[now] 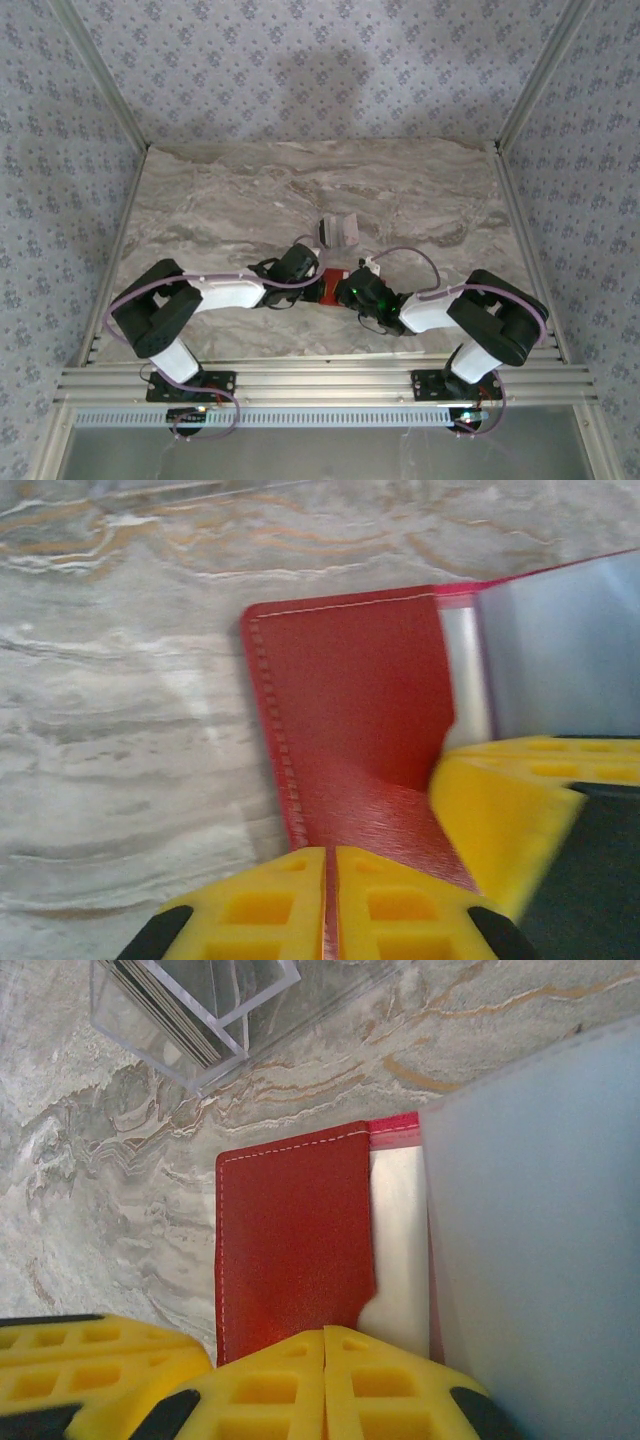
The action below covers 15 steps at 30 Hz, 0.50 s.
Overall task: Put the credit cards into the card holder
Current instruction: Open the card holder at the bottom-center of the table.
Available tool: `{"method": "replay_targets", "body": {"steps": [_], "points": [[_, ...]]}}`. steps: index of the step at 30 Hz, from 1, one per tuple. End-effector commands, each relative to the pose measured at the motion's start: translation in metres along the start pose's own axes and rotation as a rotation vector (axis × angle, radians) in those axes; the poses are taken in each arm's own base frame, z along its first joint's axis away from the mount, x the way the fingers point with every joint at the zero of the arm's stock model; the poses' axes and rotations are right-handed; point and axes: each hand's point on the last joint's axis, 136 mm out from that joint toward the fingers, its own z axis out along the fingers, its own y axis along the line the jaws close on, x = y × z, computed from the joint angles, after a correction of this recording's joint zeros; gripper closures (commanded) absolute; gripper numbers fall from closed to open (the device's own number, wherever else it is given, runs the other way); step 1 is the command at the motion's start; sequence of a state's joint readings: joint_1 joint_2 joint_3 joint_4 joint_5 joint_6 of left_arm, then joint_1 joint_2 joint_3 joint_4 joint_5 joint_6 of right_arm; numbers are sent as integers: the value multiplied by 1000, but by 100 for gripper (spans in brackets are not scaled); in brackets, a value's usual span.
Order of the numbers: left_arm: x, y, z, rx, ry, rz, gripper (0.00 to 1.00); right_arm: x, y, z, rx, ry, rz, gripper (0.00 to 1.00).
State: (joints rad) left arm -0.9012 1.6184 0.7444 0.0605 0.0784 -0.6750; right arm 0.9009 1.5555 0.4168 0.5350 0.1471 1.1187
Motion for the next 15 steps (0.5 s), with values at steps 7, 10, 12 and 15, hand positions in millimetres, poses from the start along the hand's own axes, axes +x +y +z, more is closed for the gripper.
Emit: {"method": "replay_targets", "body": {"steps": [7,10,12,15], "points": [[-14,-22,-2,17,-45,11,88,10,-29,2,116,37,-19,90],[-8,-15,9,-5,-20,4,88,10,-29,0,118,38,-25,90],[-2,-8,16,-24,-4,-4,89,9,-30,-1,129,39,-36,90],[8,1,24,-37,10,-18,89,6,-29,-4,131,38,-44,90]]}}
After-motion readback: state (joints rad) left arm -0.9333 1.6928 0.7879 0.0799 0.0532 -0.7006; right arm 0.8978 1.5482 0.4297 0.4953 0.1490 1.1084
